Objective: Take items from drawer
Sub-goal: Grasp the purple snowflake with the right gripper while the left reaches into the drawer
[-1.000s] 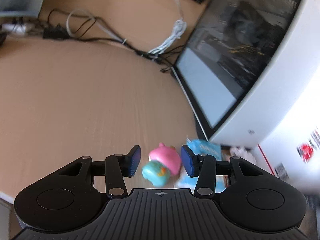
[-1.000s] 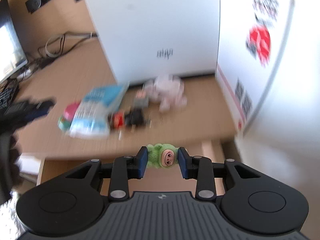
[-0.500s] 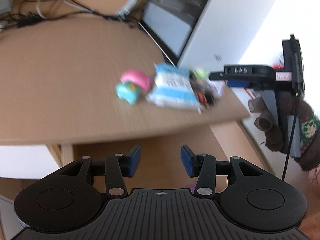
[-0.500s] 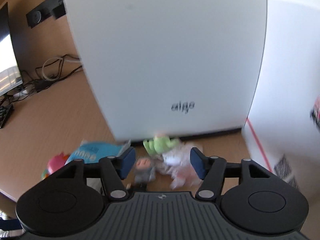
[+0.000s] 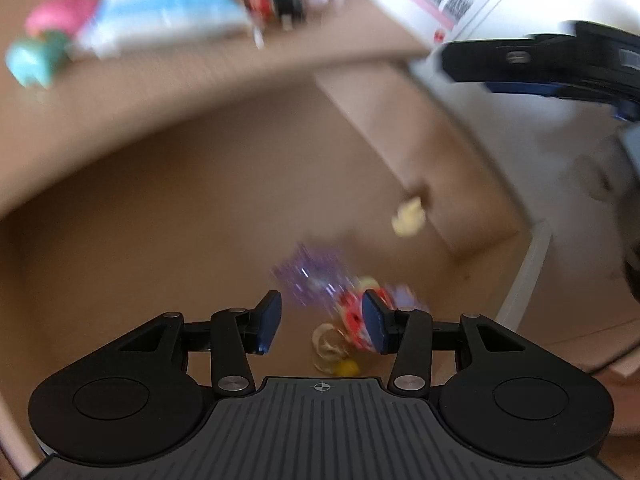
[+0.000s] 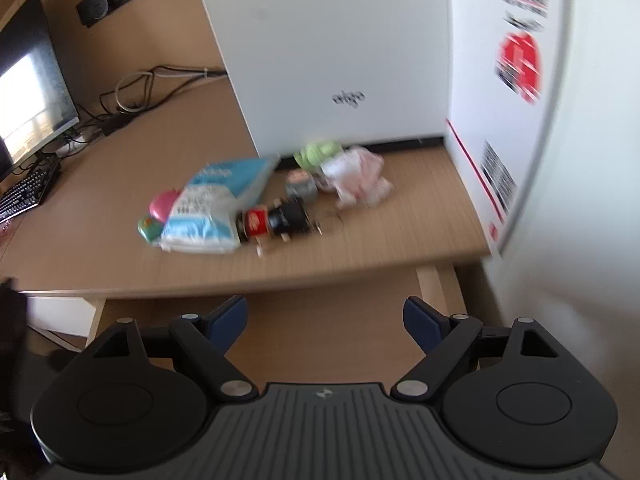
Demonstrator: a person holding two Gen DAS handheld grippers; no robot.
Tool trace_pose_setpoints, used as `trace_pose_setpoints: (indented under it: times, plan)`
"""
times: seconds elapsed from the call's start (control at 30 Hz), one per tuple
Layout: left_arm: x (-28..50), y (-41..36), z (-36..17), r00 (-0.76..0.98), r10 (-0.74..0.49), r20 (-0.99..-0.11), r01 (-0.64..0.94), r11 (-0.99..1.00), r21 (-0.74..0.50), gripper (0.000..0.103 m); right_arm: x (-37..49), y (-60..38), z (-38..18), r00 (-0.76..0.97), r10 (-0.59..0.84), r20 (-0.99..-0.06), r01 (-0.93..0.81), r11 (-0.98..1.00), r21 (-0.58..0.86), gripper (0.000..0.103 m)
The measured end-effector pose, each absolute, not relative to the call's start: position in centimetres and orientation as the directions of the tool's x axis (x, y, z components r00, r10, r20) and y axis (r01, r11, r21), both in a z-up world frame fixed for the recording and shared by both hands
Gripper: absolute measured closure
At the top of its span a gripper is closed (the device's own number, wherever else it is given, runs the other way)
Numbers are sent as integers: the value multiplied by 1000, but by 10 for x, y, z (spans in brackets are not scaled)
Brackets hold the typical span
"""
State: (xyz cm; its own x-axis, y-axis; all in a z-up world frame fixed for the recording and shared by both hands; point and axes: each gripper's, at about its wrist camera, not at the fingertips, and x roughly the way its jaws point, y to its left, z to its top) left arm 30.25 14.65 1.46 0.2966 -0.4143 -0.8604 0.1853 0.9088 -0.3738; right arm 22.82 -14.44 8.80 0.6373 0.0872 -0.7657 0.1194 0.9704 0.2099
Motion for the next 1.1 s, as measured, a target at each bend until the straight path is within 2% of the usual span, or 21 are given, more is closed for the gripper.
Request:
trace_pose_setpoints:
  times: [0.1,0.23,0.57,0.8,0.83,0.9,0.93,1.1]
  plan:
    - [313,150,-9,227,-439,-869,33,895,-444,54,213,-149,83,608,67,-791,171,962,213,17]
    - [316,174,-24,247,-454,-856,-171,849,-499,55,200,-155,65,535,60,-843,232,949,214,17]
    - [288,213,8,383,-331,-862,-194,884,-425,54,231,-110,-6,272,220,-937,129,956,262,17]
    - [249,235,23,436,-297,-850,-241,871,-427,55,280,-67,-52,100,227,-969,15,973,229,17]
    - [246,239,26,437,-294,-850,-243,871,-427,55,283,-60,-57,78,202,-976,-10,979,202,19]
    - [240,245,27,438,-296,-849,-247,868,-430,55,284,-51,-61,60,154,-986,-49,987,151,39]
    - [238,247,27,438,-298,-848,-248,867,-432,55,283,-48,-59,64,141,-988,-69,988,136,42]
    - [245,240,24,410,-335,-848,-207,872,-444,55,274,-54,-33,143,154,-978,-56,988,147,42]
